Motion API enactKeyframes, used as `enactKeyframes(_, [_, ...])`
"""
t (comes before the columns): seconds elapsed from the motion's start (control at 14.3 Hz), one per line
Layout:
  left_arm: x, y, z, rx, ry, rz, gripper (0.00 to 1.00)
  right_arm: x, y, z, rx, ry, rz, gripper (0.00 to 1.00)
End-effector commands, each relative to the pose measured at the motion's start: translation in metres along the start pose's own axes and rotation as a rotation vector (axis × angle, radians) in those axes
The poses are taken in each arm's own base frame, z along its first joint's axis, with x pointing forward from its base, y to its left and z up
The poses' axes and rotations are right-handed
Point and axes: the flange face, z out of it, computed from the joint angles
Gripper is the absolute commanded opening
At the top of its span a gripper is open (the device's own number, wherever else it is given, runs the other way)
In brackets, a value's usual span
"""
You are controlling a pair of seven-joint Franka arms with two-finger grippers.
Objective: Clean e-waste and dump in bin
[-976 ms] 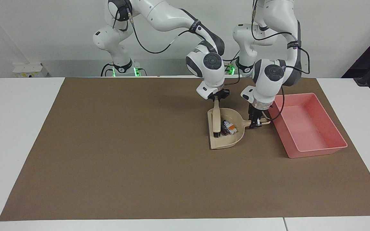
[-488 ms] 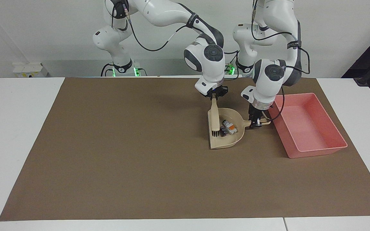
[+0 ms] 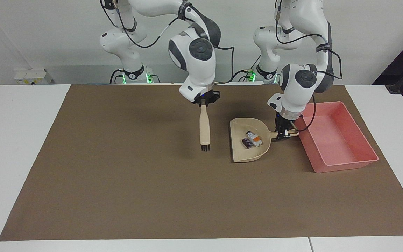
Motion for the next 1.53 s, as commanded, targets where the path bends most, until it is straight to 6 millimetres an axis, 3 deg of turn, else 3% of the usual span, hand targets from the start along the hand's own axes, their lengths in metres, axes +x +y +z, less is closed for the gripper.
enactKeyframes(0.0, [-0.009,-0.004,-0.056,-0.02,0.046,0.011,0.0,-0.009,0.079,0.01,-0.058,-0.01,-0.055,0.0])
enactKeyframes(0.14, [-0.021,-0.008,-0.089,-0.03,0.075,0.02,0.0,-0.005,0.121,0.02,-0.123,-0.032,-0.081,0.0])
enactKeyframes(0.21, [-0.037,-0.008,-0.099,-0.041,0.081,0.023,0.0,-0.002,0.146,0.025,-0.137,-0.046,-0.081,0.0])
enactKeyframes(0.42, [-0.101,-0.013,-0.128,-0.033,0.12,0.03,0.0,0.006,0.233,0.043,-0.122,-0.091,-0.101,0.0])
enactKeyframes(0.56, [-0.143,-0.018,-0.144,-0.01,0.136,0.005,0.0,0.009,0.277,0.051,-0.132,-0.084,-0.089,0.0])
enactKeyframes(0.7, [-0.185,-0.022,-0.155,-0.002,0.135,-0.04,0.01,0.005,0.298,0.053,-0.174,-0.096,-0.071,0.0])
enactKeyframes(0.98, [-0.28,-0.015,-0.177,0.026,0.079,-0.131,0.03,-0.003,0.353,0.083,-0.144,-0.029,-0.008,0.0])
enactKeyframes(1.05, [-0.312,-0.009,-0.18,0.02,0.025,-0.16,0.03,-0.005,0.356,0.089,-0.143,-0.018,-0.006,0.0])
enactKeyframes(1.11, [-0.33,-0.004,-0.182,0.025,-0.002,-0.183,0.03,-0.006,0.357,0.09,-0.142,-0.017,-0.002,0.0])
enactKeyframes(1.32, [-0.366,0.001,-0.182,0.032,-0.15,-0.121,0.03,-0.007,0.358,0.093,-0.141,-0.016,0.002,0.0])
enactKeyframes(1.46, [-0.368,-0.005,-0.173,0.022,-0.228,-0.071,0.0,-0.011,0.36,0.096,-0.137,-0.024,0.016,0.0])
